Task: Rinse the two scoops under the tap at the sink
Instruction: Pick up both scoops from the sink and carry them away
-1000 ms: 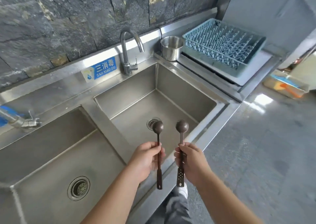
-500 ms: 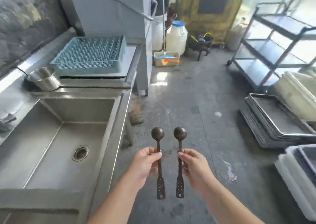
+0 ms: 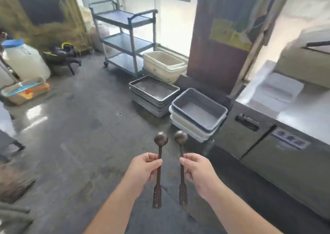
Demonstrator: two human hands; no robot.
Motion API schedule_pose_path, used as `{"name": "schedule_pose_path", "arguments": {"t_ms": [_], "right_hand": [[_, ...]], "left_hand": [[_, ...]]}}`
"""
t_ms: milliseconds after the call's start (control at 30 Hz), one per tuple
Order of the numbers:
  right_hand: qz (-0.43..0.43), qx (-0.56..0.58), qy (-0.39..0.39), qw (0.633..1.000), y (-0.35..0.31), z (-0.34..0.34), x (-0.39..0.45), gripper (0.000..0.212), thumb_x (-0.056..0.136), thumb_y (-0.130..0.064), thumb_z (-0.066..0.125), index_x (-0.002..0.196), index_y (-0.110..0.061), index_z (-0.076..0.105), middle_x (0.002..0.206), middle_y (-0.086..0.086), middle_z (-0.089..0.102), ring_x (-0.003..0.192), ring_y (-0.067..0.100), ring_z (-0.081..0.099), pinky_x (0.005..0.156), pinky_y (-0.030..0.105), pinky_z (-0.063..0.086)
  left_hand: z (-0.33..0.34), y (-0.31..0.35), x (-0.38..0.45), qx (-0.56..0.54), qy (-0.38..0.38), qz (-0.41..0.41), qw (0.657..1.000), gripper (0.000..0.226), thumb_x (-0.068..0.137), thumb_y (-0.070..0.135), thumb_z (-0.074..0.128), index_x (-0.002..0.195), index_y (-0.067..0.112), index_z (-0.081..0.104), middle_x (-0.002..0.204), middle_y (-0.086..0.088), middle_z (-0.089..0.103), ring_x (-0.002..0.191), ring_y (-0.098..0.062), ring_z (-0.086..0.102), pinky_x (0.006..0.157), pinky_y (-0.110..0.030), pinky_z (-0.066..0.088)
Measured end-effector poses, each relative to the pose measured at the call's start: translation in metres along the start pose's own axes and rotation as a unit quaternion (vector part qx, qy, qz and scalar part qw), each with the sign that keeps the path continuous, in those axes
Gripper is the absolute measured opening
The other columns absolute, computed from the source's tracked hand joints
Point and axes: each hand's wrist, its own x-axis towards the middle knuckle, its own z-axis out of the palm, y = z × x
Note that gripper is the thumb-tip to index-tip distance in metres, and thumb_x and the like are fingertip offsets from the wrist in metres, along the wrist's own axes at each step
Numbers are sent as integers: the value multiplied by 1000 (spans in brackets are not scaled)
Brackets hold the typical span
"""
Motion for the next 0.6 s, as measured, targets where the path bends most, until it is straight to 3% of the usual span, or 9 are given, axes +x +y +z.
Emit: {"name": "schedule_pose_path", "arguments": {"t_ms": [100,200,467,600], "right_hand": [[-3,24,97,995,-12,-76,-5,9,86,-10,68,82,-13,75,62,0,69,46,4,55,42,16,40],[-7,29,168,985,-22,-135,-10,6,85,-11,69,86,-15,74,67,6,63,50,10,45,47,22,36],[-35,94,277,955,-54,-228,17,8,87,-8,66,86,-10,74,68,6,62,53,9,46,50,20,38],[-29,112,322,939,-79,-257,65,8,88,-10,67,88,-13,74,69,4,65,56,10,52,48,19,43]], "left_hand": [[75,5,19,41,-63,-6,997,3,86,2,65,89,4,65,57,0,60,37,-7,42,36,-15,29],[138,10,37,94,-110,-9,989,2,85,7,68,86,7,66,58,-6,53,41,-14,37,39,-21,29],[258,33,120,166,-209,2,964,9,83,11,71,89,5,70,49,0,49,39,-9,36,38,-20,26],[306,60,178,189,-258,1,948,13,82,12,72,92,3,71,58,-4,52,46,-11,40,41,-20,27]]}}
